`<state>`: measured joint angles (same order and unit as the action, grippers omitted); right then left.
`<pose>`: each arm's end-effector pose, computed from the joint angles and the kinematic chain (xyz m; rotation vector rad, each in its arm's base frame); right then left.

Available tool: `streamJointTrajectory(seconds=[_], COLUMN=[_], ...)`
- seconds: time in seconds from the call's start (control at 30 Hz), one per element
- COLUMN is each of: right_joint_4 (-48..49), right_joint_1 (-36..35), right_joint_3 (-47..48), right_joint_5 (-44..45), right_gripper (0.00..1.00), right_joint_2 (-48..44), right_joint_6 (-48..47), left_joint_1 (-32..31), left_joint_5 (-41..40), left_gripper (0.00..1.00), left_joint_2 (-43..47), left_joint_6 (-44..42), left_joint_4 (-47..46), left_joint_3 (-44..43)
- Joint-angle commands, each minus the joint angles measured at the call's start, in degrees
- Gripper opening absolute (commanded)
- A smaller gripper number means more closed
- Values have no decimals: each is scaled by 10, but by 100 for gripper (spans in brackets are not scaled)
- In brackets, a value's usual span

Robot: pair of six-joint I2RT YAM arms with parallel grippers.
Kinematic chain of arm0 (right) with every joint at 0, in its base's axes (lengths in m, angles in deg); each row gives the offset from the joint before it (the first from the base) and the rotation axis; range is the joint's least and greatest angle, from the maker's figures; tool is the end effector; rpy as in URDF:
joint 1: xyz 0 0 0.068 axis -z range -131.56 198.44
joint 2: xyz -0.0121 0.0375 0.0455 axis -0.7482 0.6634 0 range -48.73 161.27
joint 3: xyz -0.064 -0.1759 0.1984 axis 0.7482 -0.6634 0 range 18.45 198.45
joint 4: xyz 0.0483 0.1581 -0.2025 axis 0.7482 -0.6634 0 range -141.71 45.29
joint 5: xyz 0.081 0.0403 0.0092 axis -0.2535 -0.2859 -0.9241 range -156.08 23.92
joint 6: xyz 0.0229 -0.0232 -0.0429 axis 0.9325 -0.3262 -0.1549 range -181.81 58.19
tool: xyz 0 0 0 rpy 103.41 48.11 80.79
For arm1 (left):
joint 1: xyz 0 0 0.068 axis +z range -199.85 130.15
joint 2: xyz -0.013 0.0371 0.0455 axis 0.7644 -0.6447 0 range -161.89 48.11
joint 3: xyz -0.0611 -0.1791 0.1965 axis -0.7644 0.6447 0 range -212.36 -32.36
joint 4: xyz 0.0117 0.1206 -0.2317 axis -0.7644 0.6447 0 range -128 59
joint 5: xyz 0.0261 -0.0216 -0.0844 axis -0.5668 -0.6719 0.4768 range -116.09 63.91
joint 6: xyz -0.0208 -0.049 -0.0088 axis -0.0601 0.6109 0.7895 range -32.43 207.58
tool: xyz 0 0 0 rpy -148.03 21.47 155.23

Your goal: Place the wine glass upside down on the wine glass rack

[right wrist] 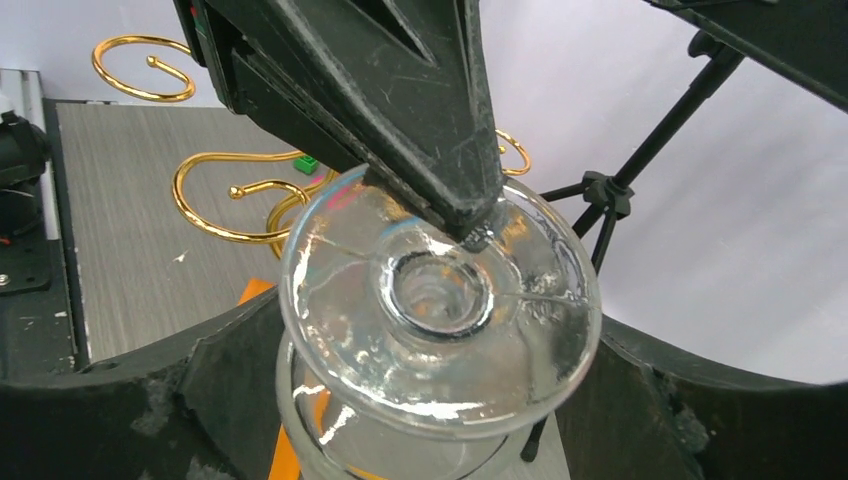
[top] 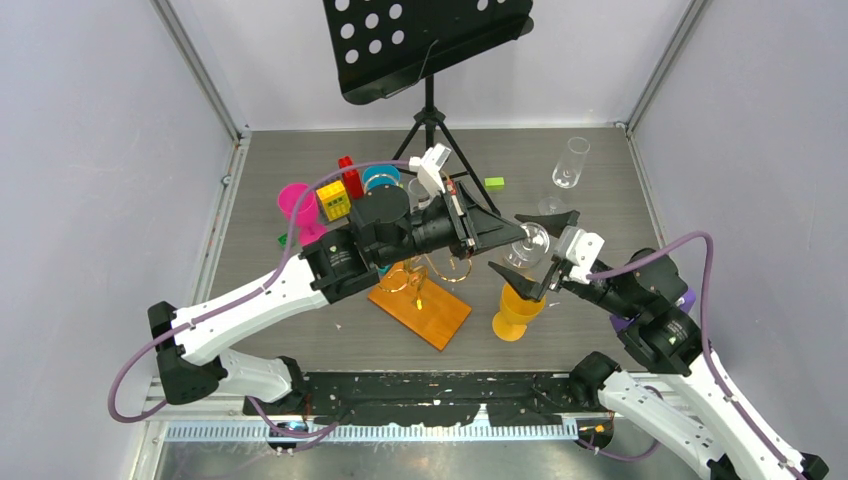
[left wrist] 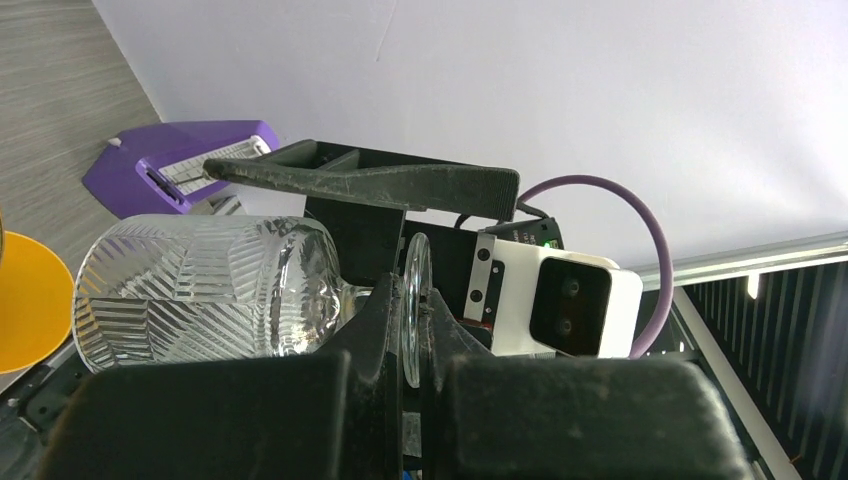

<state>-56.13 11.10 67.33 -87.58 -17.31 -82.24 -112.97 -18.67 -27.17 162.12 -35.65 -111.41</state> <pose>0.0851 0.0813 0.3933 -0.9760 1.1307 0.5132 0.1328 -0.2721 0.4475 -0.0647 1.9348 -1.8915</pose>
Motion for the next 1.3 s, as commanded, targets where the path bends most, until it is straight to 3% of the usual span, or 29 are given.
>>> streamJointTrajectory(seconds=[0.0,0.43,0.8,1.27], right_joint_4=[70,96,174,234], right_joint_1=[-1,-1,-1,-1], right_joint_3=[-19,-58,-119,-157], right_joint_5=[19,50,41,26], right_gripper=[91,94,94,81], right_joint_2=[-15,-38,-87,-101], right_joint_6=[11,18,45,78], left_joint_1=[-1,3,5,6], left_joint_5=[2,7,6,6], left_gripper=[0,0,0,0], left_joint_2=[16,24,29,31], left_joint_6=[7,14,30,33], left_joint_4=[-55,-65,-79,-85], left_joint_3=[-25,-18,-8,-4])
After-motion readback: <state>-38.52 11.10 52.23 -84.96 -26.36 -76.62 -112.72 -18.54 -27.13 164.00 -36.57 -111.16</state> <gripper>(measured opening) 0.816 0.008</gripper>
